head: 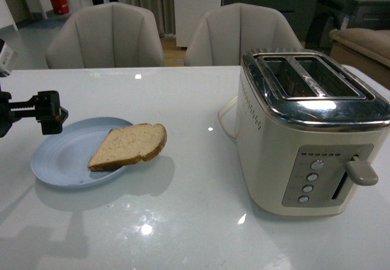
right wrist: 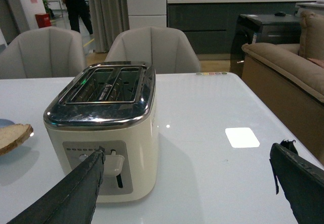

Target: Left arm holds plate, right arm toasts bread

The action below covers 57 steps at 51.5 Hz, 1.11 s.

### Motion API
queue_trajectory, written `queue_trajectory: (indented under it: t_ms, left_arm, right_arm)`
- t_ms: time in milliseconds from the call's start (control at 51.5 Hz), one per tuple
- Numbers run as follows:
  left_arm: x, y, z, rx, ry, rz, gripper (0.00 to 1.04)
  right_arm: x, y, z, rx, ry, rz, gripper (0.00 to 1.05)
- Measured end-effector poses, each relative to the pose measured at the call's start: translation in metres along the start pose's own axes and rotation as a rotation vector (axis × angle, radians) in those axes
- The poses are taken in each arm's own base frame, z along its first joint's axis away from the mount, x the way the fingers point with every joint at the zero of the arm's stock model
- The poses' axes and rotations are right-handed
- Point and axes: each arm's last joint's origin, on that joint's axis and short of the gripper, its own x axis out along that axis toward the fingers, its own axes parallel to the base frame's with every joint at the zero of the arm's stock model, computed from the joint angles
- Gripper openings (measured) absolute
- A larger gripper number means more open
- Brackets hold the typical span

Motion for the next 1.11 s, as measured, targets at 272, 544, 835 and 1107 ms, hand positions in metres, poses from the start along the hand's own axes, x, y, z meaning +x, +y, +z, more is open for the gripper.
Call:
queue_trajectory:
  t_ms: [272,544,835,1107]
  left_arm:
    - [0.049,0.036,-0.002,0.002,0.068,0.027,0.98]
    - [0.056,0.042,-0.021,0.009,0.062,0.014,0.98]
    - [0.064,0.043,-0.051,0.016,0.097,0.011,0.98]
    - [0.069,0.046,-0.055,0.011,0.065,0.014,0.84]
  right_arm:
    - [0.000,0.000,0.000,0.000,0.000,0.000,0.98]
    - [0.000,0.000,0.000,0.000,0.000,0.000,0.98]
    - [0.000,0.000,0.000,0.000,0.000,0.000,0.98]
    - [0.000,0.000,0.000,0.000,0.000,0.000,0.98]
